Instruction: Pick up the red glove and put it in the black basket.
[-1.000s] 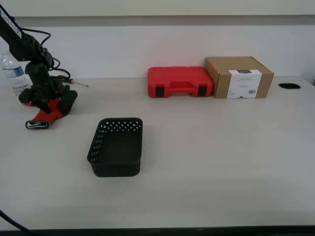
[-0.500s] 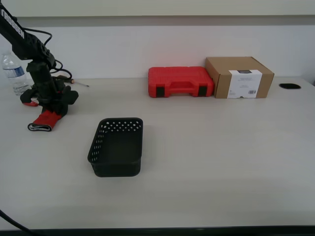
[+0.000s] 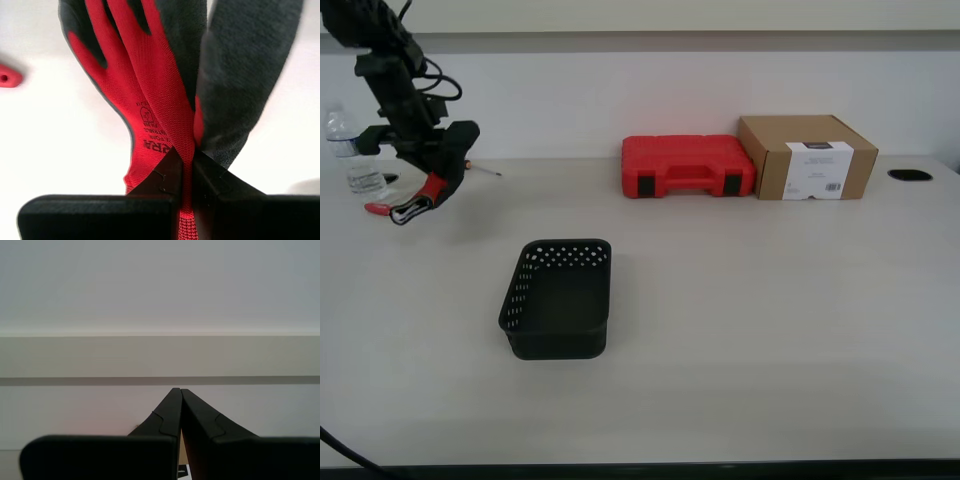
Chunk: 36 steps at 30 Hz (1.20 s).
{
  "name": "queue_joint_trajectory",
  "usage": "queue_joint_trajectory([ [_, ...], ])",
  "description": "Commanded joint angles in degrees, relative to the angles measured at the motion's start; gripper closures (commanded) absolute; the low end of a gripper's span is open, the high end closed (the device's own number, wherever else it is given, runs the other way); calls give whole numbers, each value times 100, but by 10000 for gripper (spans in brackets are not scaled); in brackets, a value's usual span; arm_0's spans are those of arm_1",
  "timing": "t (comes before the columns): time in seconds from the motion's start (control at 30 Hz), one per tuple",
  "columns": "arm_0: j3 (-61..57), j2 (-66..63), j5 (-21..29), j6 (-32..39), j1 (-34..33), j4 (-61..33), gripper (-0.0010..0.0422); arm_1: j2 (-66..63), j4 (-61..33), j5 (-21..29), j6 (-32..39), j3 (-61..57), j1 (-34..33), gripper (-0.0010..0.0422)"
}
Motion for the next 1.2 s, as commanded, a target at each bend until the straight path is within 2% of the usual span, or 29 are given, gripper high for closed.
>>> queue_joint_trajectory([
  [0.03,7,0,0,15,-2,17,412,-579,155,61,7,-719,-291,415],
  [0.17,7,0,0,15,-2,13,412,-1845,990,9,-304,-2625,-796,415],
  [0.3,7,0,0,15,-2,-63,412,-3010,1580,201,-629,-4260,-1204,414],
  [0.47,7,0,2,15,-2,-111,412,-3635,1751,260,-887,-5270,-1773,414],
  [0.67,7,0,2,15,-2,-111,412,-3707,1958,315,-1294,-5827,-2789,414],
  [0.83,7,0,2,15,-2,-111,412,-3707,2022,321,-1617,-5851,-3366,414],
  [1.2,7,0,2,15,-4,-111,412,-3161,2107,459,-1808,-5893,-3587,414],
])
